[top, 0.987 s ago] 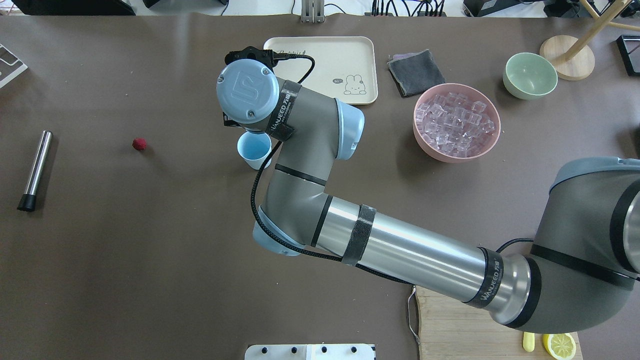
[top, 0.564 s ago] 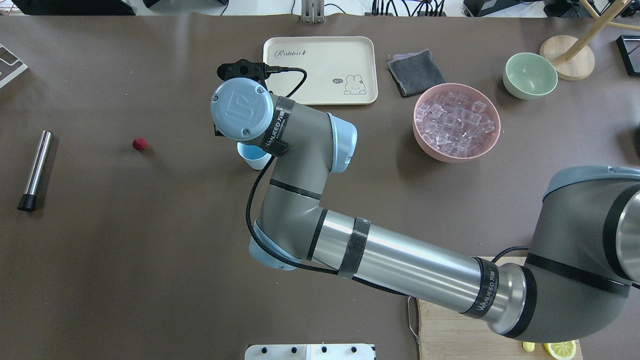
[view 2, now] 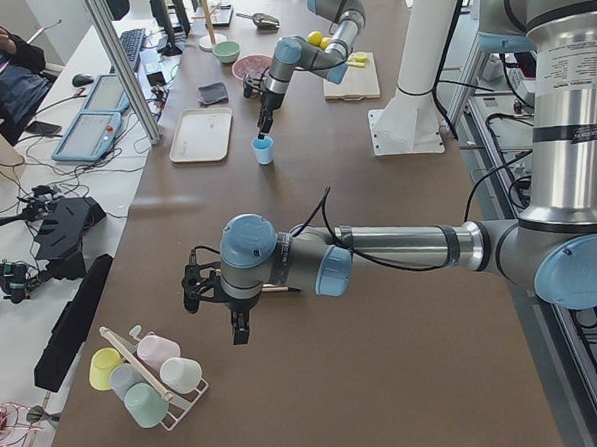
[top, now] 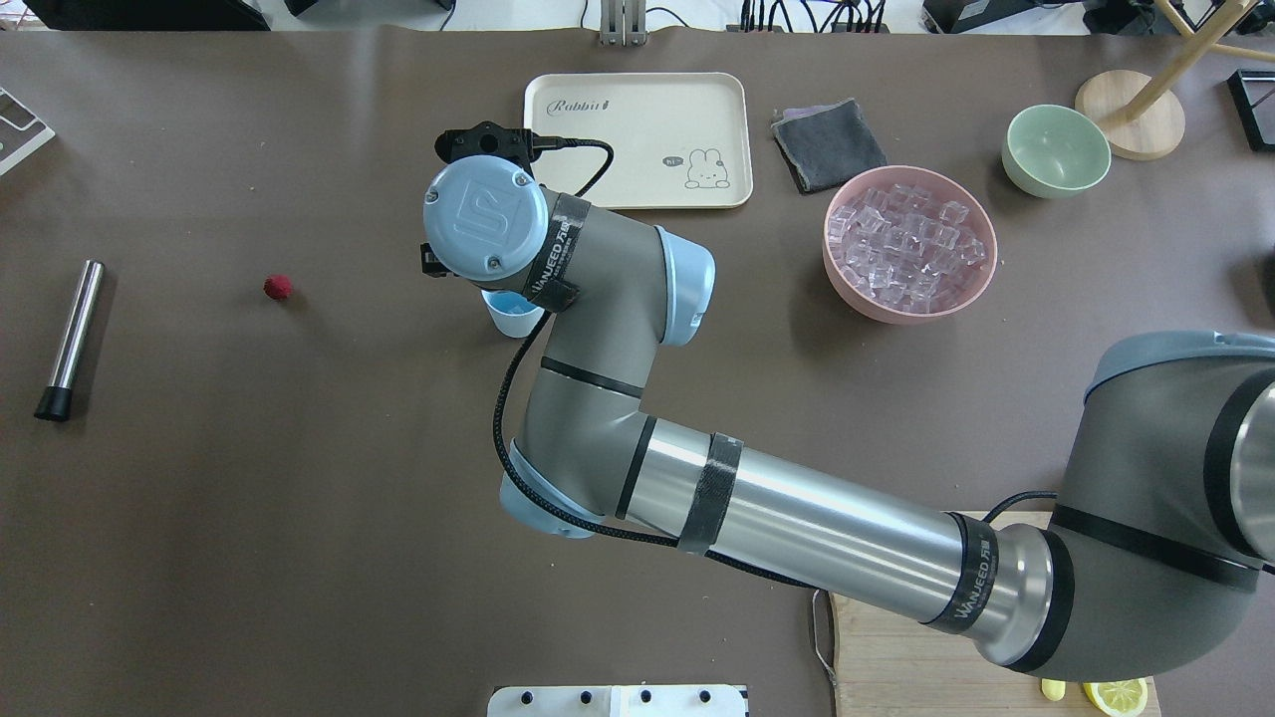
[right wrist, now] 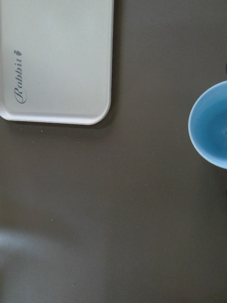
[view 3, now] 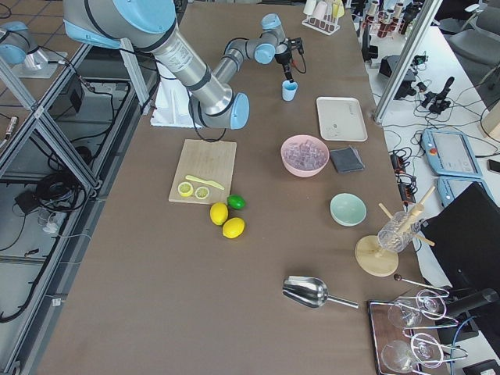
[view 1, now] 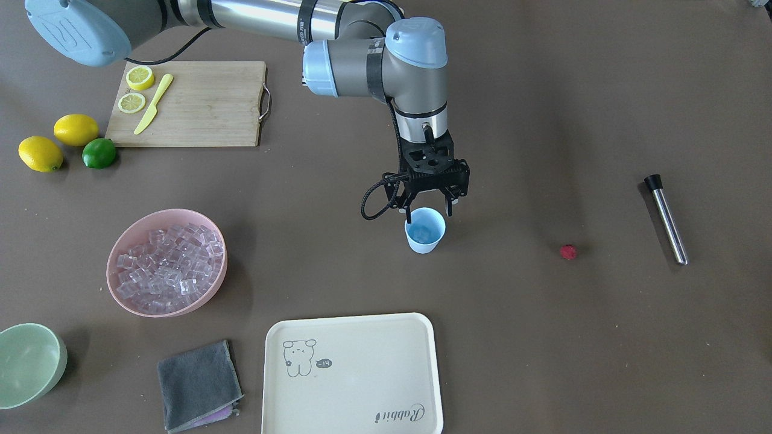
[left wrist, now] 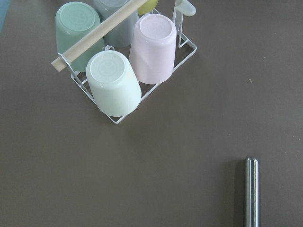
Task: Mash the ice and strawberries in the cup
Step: 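Carry the ice cube to the light-blue cup and release it, then move the right gripper back over the pink bowl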
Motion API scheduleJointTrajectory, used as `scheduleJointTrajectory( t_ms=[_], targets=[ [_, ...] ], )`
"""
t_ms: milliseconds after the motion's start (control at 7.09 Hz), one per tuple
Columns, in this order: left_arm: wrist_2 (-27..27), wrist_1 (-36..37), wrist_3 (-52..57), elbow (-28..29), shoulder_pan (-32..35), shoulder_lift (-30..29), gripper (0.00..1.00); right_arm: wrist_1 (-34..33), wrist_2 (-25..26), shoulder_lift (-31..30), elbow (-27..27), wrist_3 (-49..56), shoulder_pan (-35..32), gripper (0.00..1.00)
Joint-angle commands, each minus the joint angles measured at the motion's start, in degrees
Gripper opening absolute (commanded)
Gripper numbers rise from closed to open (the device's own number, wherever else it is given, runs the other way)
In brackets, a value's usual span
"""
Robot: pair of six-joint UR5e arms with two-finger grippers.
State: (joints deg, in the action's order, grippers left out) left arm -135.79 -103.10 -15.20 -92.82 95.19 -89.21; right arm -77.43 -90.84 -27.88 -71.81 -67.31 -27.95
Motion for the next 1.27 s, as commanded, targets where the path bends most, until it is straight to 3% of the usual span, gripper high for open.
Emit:
scheduleJointTrajectory(
  t_ms=[0, 141, 282, 705, 1128],
  targets=[
    [0.0, 0.0, 0.0, 0.0, 0.0, 0.0, 0.98, -0.3, -5.3, -5.9, -8.5, -0.1, -3.9, 1.0],
    [0.0, 0.0, 0.0, -0.3, 0.0, 0.0, 0.98, 0.1, -10.7, -10.0, -11.5, 0.4, -8.3, 1.0],
    [0.0, -0.1, 0.0, -0.7, 0.0, 0.8, 0.98, 0.4, -13.2, -11.7, -12.6, 0.3, -10.8, 1.0],
    [0.0, -0.1, 0.0, -1.0, 0.0, 0.9, 0.98, 0.5, -19.4, -25.3, -19.9, 4.8, -21.2, 1.0],
    [0.0, -0.2, 0.0, -1.1, 0.0, 0.9, 0.98, 0.6, -17.5, -35.0, -23.6, 12.8, -23.6, 1.0]
  ],
)
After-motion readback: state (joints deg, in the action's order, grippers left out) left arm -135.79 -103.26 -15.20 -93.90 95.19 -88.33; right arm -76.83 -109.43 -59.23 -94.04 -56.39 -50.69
